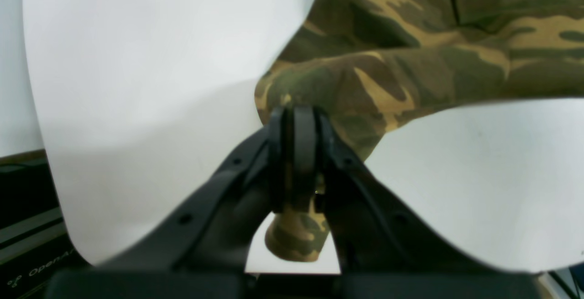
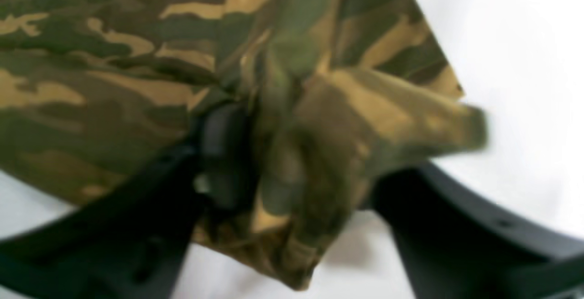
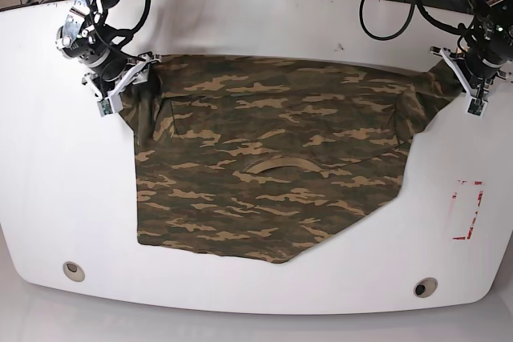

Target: Layout the t-shirt on the table in an organized manner, then fold the t-shirt properly

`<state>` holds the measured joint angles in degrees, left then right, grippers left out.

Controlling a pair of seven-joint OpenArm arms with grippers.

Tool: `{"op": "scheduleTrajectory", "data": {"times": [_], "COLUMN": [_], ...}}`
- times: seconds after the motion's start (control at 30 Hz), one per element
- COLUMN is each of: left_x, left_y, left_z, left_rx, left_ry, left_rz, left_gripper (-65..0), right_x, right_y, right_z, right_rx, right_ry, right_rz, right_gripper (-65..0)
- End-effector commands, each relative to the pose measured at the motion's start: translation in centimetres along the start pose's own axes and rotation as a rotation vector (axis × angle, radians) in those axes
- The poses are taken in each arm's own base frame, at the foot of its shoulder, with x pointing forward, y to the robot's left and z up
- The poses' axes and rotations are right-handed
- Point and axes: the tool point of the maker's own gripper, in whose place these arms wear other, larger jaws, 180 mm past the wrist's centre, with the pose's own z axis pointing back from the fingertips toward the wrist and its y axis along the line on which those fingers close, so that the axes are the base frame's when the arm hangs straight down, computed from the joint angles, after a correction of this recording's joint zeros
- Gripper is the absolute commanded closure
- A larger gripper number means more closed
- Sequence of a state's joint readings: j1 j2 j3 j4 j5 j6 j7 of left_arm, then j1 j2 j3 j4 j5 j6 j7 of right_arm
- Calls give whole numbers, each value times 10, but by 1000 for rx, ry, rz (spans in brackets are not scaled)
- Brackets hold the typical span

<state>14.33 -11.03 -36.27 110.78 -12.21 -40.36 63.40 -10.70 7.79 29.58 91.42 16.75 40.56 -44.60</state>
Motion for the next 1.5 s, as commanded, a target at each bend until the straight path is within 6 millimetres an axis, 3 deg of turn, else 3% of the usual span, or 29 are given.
{"op": "scheduleTrajectory", "data": {"times": [0.0, 0.27, 0.77, 1.1, 1.37, 1.47], "left_x": [9, 9, 9, 9, 11, 11], "left_y": [11, 12, 12, 13, 20, 20], "left_z": [5, 6, 6, 6, 8, 8], "left_rx": [34, 37, 37, 38, 54, 54], "left_ry": [-28, -28, -28, -28, -27, -27], "left_rz": [-12, -13, -13, -14, -33, -33], "left_gripper": [-11, -11, -11, -11, -11, -11], "right_x": [-2, 2, 49, 49, 43, 49], "right_y": [-9, -7, -17, -20, -43, -47], "right_z": [4, 14, 53, 53, 83, 86], "right_rx": [-33, -46, -173, -181, -286, -302], "right_ry": [29, 15, -81, -64, -32, -52], "right_rz": [16, 49, 96, 95, 77, 76], "right_gripper": [-363, -363, -368, -365, -365, -365]}}
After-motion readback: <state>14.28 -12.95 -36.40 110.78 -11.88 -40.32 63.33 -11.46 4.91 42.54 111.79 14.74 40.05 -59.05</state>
